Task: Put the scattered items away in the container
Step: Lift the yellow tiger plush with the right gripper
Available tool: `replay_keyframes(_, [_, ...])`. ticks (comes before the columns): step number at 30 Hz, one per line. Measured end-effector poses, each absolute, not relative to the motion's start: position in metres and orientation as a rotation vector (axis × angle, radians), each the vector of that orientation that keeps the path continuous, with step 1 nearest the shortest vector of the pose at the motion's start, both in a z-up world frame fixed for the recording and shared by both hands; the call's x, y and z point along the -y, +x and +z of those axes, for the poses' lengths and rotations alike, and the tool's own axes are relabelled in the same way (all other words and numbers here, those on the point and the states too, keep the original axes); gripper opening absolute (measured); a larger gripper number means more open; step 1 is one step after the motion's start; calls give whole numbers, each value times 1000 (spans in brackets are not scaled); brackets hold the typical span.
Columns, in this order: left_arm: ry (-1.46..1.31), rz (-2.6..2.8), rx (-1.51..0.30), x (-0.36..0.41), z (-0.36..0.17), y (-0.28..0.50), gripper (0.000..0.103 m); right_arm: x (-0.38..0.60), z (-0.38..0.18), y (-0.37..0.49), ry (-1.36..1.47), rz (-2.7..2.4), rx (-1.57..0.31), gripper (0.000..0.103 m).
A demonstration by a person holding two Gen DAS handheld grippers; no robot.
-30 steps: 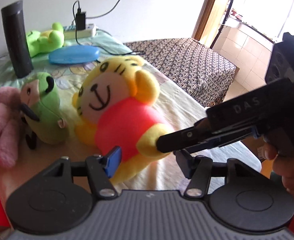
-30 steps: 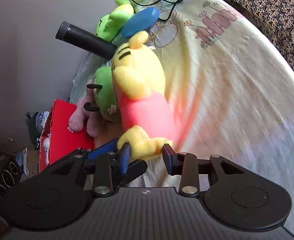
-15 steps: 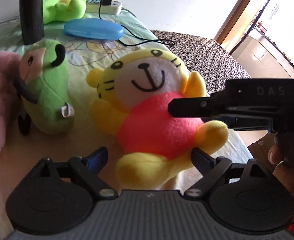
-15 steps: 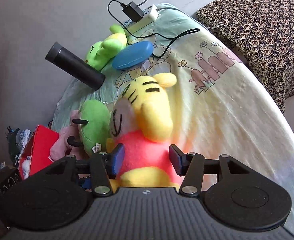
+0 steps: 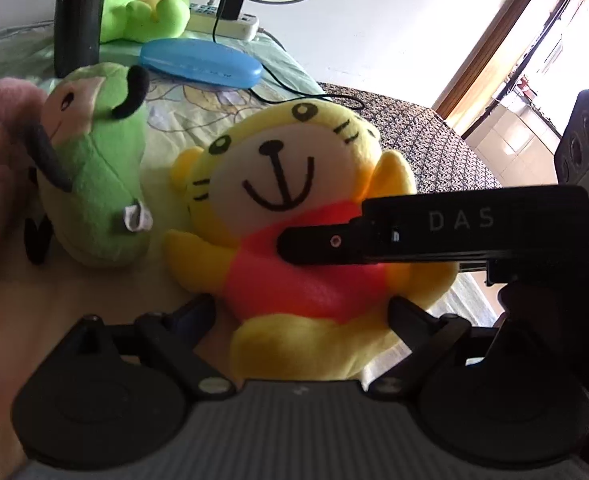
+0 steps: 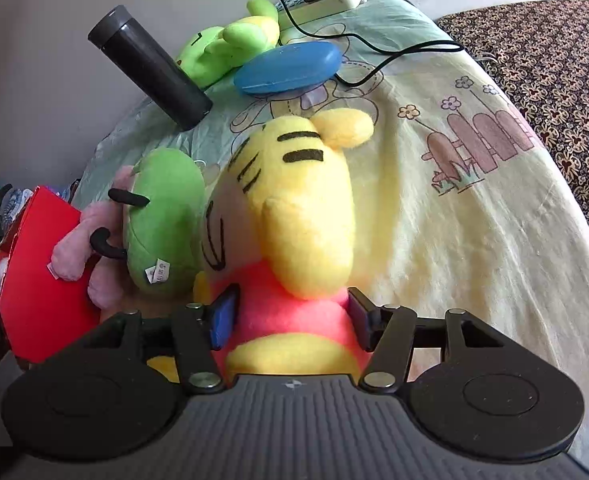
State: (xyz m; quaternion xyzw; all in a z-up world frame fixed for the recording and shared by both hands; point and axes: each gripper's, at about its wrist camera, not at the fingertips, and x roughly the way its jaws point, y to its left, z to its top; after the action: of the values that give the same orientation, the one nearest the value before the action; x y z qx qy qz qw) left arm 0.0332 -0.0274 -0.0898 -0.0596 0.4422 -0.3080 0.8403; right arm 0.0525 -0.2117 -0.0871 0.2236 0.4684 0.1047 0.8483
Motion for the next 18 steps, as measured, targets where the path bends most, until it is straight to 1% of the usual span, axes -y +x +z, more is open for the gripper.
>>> replay_keyframes(1, [-126, -656, -934, 28, -89, 33, 94, 214, -88, 52, 491, 222, -993, 60])
replay_keyframes(2, [-131, -668, -936, 28, -88, 32, 89, 217, -88, 52, 512, 219, -1000, 60])
replay_keyframes(3, [-132, -682, -933, 29, -86, 30, 87, 219, -87, 49, 532, 212, -1006, 59])
replay_keyframes(4, [-120, -687, -922, 30, -83, 27, 87, 220, -85, 46, 543, 206, -1005, 56])
replay_keyframes(6, [-88, -696, -903, 32, -77, 20, 85, 218, -77, 37, 532, 202, -983, 52])
replay_keyframes(7, [-82, -703, -898, 31, -75, 16, 82, 215, -73, 32, 519, 199, -974, 50])
replay_keyframes(14, [-21, -758, -826, 19, -52, -26, 70, 197, -56, -6, 467, 192, -923, 46])
replay_keyframes(18, [23, -753, -782, 1, -40, -54, 70, 180, -47, -26, 438, 237, -895, 45])
